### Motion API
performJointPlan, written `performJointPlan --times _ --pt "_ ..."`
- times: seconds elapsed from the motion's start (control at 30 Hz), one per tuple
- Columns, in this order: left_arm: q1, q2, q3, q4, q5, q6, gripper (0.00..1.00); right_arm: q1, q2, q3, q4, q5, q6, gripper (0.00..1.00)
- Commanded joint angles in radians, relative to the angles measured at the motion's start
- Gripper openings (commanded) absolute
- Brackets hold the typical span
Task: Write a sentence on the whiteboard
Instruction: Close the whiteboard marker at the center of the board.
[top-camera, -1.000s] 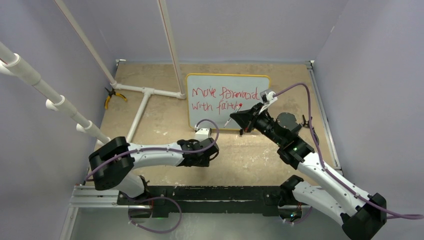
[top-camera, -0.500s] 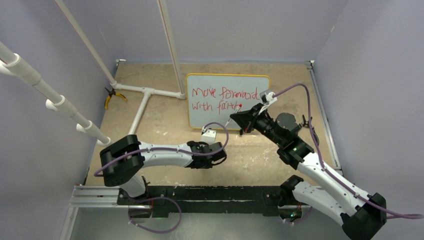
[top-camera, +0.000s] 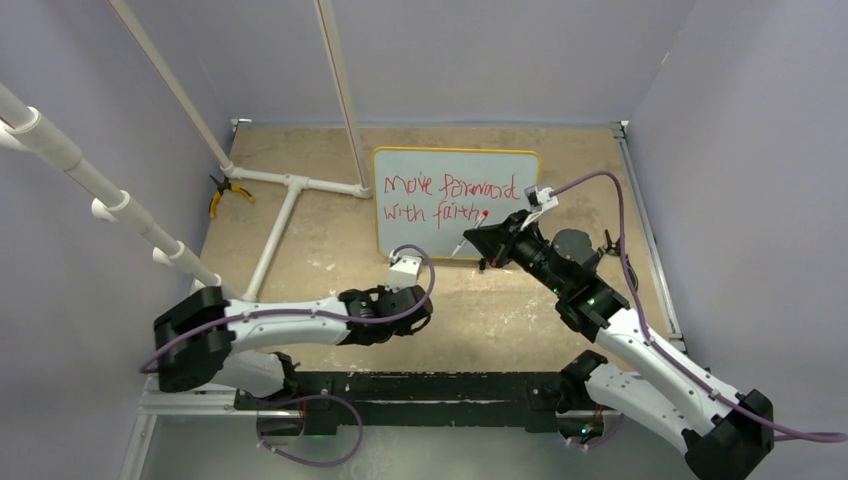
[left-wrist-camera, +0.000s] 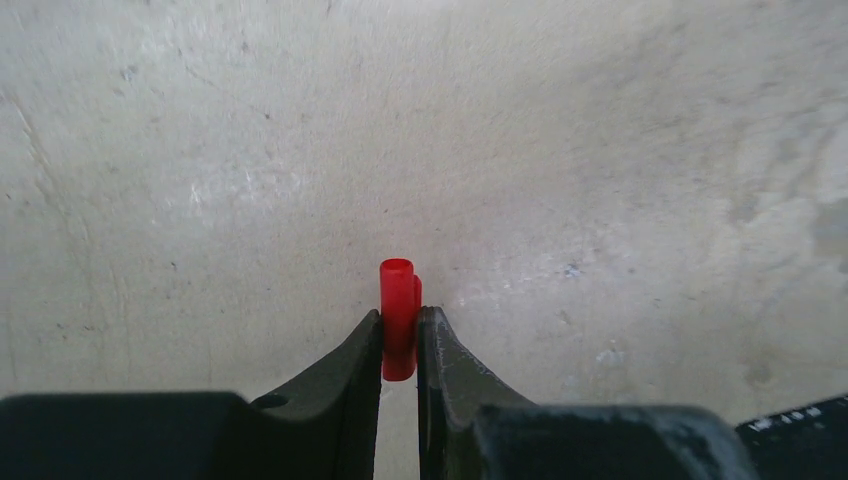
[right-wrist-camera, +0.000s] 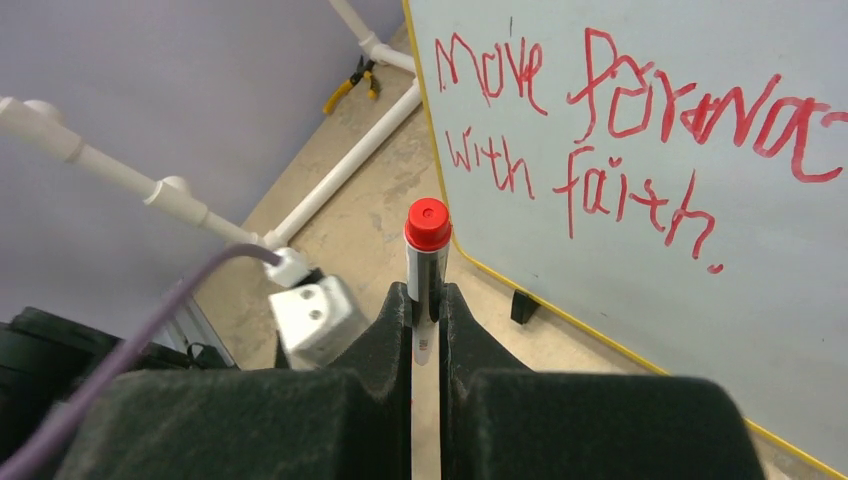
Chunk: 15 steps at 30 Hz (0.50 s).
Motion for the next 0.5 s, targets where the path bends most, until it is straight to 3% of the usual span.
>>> performJointPlan --times 0.0,0.23,0.47 --pt "-0.004 -0.179 -0.054 0.215 -0.051 0.181 0.00 -0.005 -0.012 0.017 -0.013 0.037 0.040 0.00" --pt "-0.004 -0.397 -0.196 0.498 0.040 0.426 0.00 -0.023 0.060 0.052 -0.012 -0.104 0.072 0.00" --pt "-0.002 -0.520 -0.265 0.573 0.145 0.515 0.00 -0.033 0.125 0.062 0.040 -0.229 0.111 0.00"
